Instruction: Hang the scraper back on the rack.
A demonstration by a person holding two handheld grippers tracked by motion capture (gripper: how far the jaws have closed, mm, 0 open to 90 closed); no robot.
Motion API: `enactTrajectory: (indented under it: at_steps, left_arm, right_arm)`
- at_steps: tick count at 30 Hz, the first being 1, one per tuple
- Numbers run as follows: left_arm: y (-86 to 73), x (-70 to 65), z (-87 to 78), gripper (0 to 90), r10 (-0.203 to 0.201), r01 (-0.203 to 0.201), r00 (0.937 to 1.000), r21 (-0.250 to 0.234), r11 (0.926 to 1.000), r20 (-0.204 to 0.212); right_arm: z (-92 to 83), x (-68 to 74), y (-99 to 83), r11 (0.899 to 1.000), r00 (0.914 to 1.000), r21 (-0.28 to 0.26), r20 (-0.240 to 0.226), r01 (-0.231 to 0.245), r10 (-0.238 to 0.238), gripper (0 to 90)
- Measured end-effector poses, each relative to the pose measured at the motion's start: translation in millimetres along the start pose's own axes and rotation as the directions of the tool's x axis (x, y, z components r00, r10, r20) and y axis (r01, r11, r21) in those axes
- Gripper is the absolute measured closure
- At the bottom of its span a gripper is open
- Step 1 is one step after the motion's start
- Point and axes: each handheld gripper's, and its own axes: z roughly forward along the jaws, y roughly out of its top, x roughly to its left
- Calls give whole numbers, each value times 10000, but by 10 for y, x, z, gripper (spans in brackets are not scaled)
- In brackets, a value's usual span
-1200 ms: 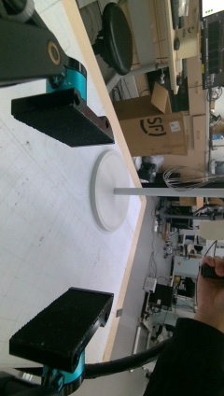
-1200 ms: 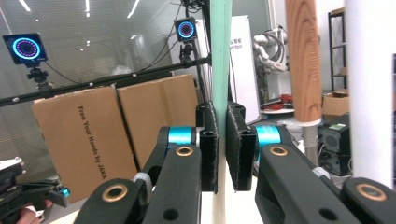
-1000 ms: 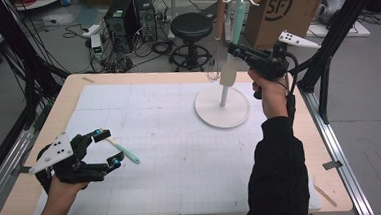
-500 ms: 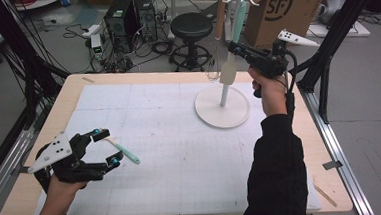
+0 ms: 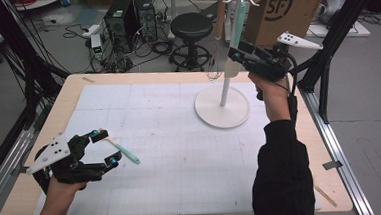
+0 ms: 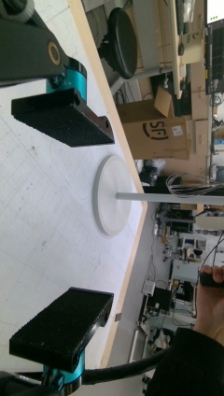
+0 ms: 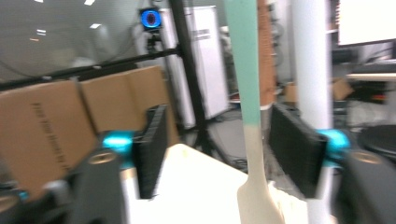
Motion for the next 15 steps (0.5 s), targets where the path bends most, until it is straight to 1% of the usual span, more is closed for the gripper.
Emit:
enactTrajectory:
  at_steps: [1,3,4,5,7,9,10,13,15]
  left_arm:
    - [-2,2,-4,204,19,-19,10000,1,10000,-7]
    - [-11,5,-15,204,-36,36,10000,-39,10000,-31]
    - [-18,10,-22,204,-58,58,10000,-64,10000,-50]
    - [-21,12,-25,203,-77,76,9999,-82,9999,-72]
    - [-34,14,-32,202,-124,122,9999,-114,9999,-88]
    - [-49,20,-38,199,-162,160,9998,-139,9998,-119]
    - [-53,24,-40,195,-167,165,9998,-136,9998,-121]
    - [-72,28,-51,188,-238,234,9996,-212,9995,-159]
    - [-82,33,-62,186,-216,211,9996,-284,9994,-173]
  right_arm:
    - [-23,13,-5,9999,9996,54,263,98,-99,284]
    - [-75,26,-20,9993,9973,201,661,307,-320,237]
    - [-106,38,-30,9986,9948,288,910,436,-461,209]
    - [-147,46,-46,9973,9907,417,1196,605,-651,202]
    - [-205,54,-74,9960,9879,504,1329,740,-801,202]
    - [-296,75,-130,9939,9832,616,1525,918,-1003,200]
    - [-346,86,-168,9919,9804,774,1622,1005,-1120,194]
    - [-443,103,-254,9886,9761,987,1745,1139,-1299,191]
    - [-534,126,-326,9838,9704,1276,1902,1261,-1491,181]
